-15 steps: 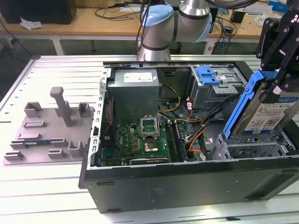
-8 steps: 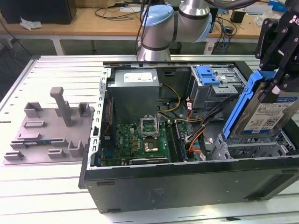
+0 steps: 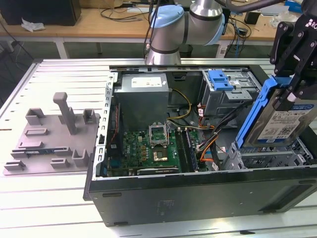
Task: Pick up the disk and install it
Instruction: 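Insert the disk into the insertion slot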
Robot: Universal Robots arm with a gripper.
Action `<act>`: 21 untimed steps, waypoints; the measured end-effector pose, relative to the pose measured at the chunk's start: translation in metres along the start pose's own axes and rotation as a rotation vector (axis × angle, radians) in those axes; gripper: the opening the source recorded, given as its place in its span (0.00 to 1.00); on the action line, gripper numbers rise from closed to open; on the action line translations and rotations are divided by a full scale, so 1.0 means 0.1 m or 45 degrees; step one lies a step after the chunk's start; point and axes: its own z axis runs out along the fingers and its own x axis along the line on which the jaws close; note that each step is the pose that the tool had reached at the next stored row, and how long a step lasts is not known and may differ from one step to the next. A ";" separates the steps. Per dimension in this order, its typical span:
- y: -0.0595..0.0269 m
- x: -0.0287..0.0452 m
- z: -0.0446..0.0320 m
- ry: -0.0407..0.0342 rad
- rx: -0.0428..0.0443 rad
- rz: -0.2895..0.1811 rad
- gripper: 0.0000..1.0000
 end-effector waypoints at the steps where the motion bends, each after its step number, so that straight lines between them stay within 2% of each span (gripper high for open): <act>1: 0.000 0.000 0.003 0.0000 0.000 0.000 0.37; 21: -0.052 0.000 0.092 0.0001 0.000 0.000 0.37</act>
